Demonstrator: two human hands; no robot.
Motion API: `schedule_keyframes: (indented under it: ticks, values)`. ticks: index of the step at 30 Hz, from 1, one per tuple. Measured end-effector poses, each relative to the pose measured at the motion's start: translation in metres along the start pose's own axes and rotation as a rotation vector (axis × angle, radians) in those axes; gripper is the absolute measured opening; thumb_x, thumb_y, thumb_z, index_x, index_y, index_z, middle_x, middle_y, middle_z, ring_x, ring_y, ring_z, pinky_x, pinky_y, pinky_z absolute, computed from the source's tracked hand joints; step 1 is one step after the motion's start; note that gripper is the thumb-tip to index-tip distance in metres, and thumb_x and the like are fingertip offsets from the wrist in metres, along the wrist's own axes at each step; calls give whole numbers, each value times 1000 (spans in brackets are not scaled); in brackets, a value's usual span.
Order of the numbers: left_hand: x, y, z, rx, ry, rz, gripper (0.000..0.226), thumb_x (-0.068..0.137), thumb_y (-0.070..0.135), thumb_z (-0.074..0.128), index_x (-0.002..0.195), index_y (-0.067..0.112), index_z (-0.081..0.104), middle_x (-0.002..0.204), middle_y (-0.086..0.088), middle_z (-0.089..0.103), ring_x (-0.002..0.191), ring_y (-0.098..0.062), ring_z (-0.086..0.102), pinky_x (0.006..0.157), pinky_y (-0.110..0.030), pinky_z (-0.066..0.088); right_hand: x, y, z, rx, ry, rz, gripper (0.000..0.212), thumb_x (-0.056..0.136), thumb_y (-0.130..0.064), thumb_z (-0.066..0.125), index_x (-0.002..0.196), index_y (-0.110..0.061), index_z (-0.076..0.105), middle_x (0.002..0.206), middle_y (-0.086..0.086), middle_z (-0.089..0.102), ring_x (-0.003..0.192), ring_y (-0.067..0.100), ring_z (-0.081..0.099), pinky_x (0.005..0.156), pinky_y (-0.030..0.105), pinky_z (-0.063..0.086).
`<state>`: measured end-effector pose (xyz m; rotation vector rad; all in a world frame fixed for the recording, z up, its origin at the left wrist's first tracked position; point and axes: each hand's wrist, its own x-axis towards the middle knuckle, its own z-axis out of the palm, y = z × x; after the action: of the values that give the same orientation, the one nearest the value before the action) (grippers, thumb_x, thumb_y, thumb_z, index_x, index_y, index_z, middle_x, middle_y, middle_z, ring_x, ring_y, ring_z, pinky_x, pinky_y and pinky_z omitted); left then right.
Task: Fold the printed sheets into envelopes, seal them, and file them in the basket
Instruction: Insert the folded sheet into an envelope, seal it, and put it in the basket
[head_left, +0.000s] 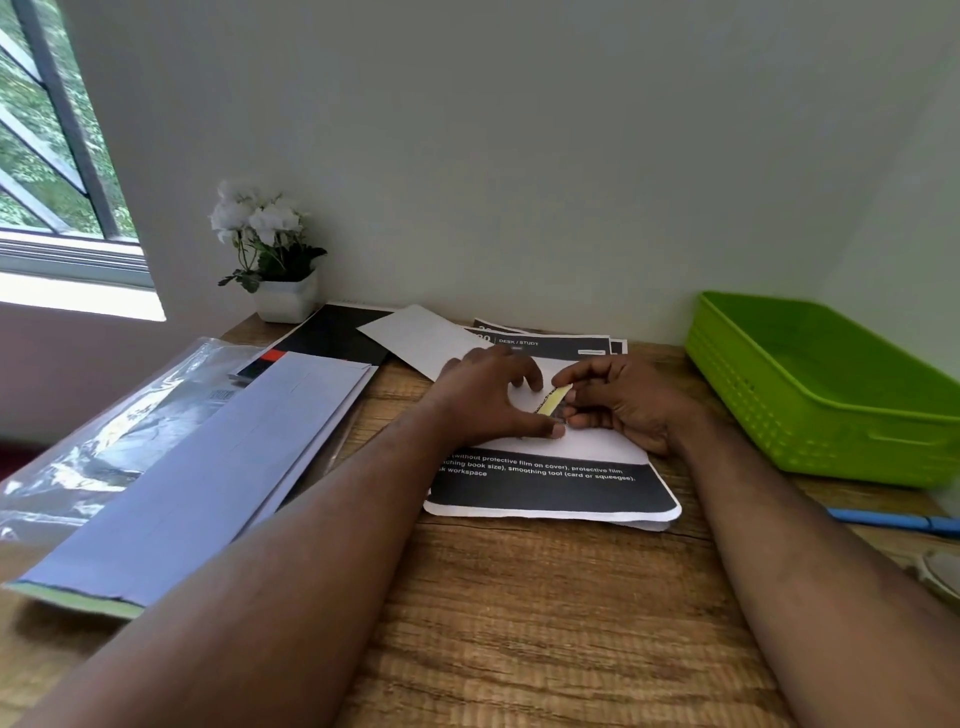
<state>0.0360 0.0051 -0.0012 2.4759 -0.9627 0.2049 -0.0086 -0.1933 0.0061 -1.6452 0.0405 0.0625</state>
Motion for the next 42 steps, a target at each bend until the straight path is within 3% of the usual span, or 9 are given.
schedule_keyframes:
  ticks: [8, 13, 22, 25, 27, 31, 34, 38, 42]
  values:
    - [1, 4, 1, -104, 81, -14, 15, 83, 34, 68, 93, 23, 73, 82, 14, 62, 80, -9, 59, 85, -35, 50, 2, 0, 3, 27, 51, 21, 5, 86, 2, 62, 86, -1, 66, 72, 11, 69, 54, 13, 64, 54, 24, 58]
    - [-3, 7, -1, -247, 88, 38, 35, 84, 22, 71, 116, 27, 60, 89, 11, 59, 74, -12, 56, 78, -31, 51, 4, -5, 9, 9, 148, 41, 6, 84, 0, 66, 84, -6, 65, 72, 9, 68, 50, 13, 61, 50, 27, 57]
    - [1, 12, -2, 142, 125, 156, 14, 88, 33, 64, 96, 23, 71, 103, 4, 60, 95, -17, 58, 80, -30, 40, 6, -7, 15, 11, 245, 44, 20, 84, 3, 66, 83, -14, 56, 76, 11, 60, 51, 16, 55, 47, 29, 55]
    - [4, 15, -3, 235, 268, 155, 18, 90, 28, 56, 94, 22, 73, 98, 2, 65, 100, -22, 59, 86, -34, 36, 9, -2, 14, -319, 317, -196, 17, 83, -5, 69, 86, -20, 64, 101, 3, 61, 85, 16, 61, 69, 29, 56]
    - [5, 14, -3, 287, 373, 160, 21, 92, 27, 54, 96, 21, 74, 97, 0, 68, 101, -25, 60, 89, -36, 33, 7, -1, 15, -598, 278, -400, 21, 84, -5, 67, 93, -24, 67, 115, -5, 59, 107, 7, 53, 90, 19, 42]
    - [3, 14, -5, 342, 488, 213, 16, 92, 27, 59, 94, 24, 75, 88, 3, 71, 94, -25, 61, 86, -37, 24, 9, 0, 23, -878, 231, -711, 21, 81, -9, 73, 101, -15, 71, 105, -2, 68, 98, 10, 58, 89, 24, 42]
    - [3, 14, -8, 414, 616, 242, 11, 83, 29, 67, 75, 24, 73, 71, 5, 68, 78, -24, 64, 81, -37, 23, 10, -1, 26, -832, 363, -816, 13, 81, -12, 73, 94, -14, 75, 87, -2, 72, 81, 11, 63, 77, 25, 48]
    - [-1, 4, -15, 331, 789, 196, 21, 88, 35, 59, 78, 23, 73, 75, 5, 70, 80, -24, 65, 85, -38, 24, 9, -2, 18, -728, 495, -824, 14, 80, -9, 74, 94, -12, 76, 83, -10, 68, 75, 2, 62, 75, 21, 48]
    - [-2, -13, -22, 237, 975, 81, 11, 88, 34, 68, 89, 25, 74, 88, 7, 72, 90, -22, 64, 88, -37, 24, 8, -11, -6, -25, 581, -603, 15, 79, -4, 73, 90, -13, 76, 75, -12, 73, 70, 2, 65, 75, 31, 54]
